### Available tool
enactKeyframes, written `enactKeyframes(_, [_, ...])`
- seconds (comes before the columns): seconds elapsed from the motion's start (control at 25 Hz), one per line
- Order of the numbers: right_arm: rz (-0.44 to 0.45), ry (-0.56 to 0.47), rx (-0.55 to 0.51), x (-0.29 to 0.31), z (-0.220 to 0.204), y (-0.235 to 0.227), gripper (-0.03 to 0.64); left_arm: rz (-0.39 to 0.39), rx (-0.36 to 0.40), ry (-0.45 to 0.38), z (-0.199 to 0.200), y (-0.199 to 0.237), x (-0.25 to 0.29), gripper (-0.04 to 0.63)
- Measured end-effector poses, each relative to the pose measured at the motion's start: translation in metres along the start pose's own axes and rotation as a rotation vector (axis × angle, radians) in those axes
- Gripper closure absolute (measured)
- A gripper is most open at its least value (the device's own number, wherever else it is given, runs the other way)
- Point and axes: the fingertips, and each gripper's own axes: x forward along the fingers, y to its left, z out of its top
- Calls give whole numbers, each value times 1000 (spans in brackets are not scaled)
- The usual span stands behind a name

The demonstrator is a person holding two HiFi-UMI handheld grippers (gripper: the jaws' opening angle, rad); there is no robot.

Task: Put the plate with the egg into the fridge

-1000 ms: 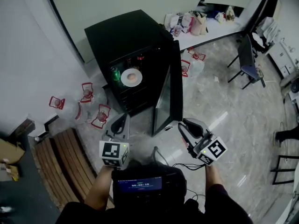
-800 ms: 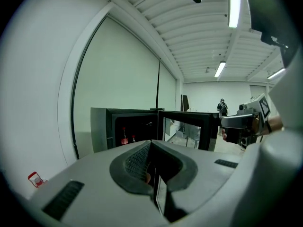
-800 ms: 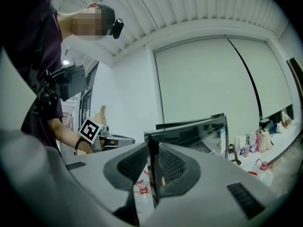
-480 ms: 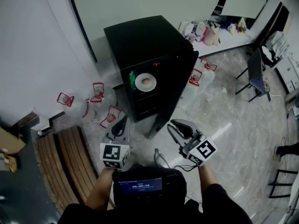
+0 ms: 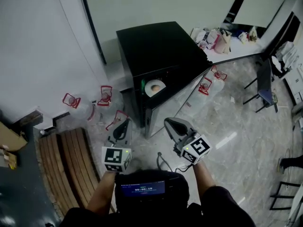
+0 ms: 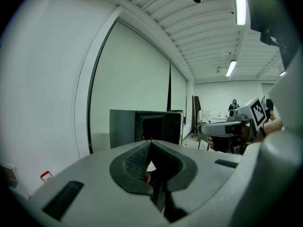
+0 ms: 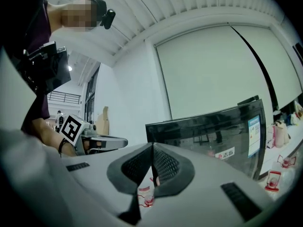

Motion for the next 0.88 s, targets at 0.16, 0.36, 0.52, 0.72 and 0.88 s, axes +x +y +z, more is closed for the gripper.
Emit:
enactKeyframes(0.16, [-25,-6,13,2,-2,-7,609,3,-8,1,-1,4,7,588])
enactKeyframes(0.36, [-49,-16,29,1,-2,-13,611,-14,-11,4,-2,-5,16,588])
enactKeyframes(0.52, [-57,-14,39,2,-5,-12,611,-21,-15,12,-6,-7,19,588])
enactKeyframes(0.72, [-71,-3,57,3,-11,-9,611,-29,-20,16,-9,-6,20,588])
enactKeyframes(0.88, [-78,-6,70,8,-11,-2,611,-44,-20,3,-5,-2,17,588])
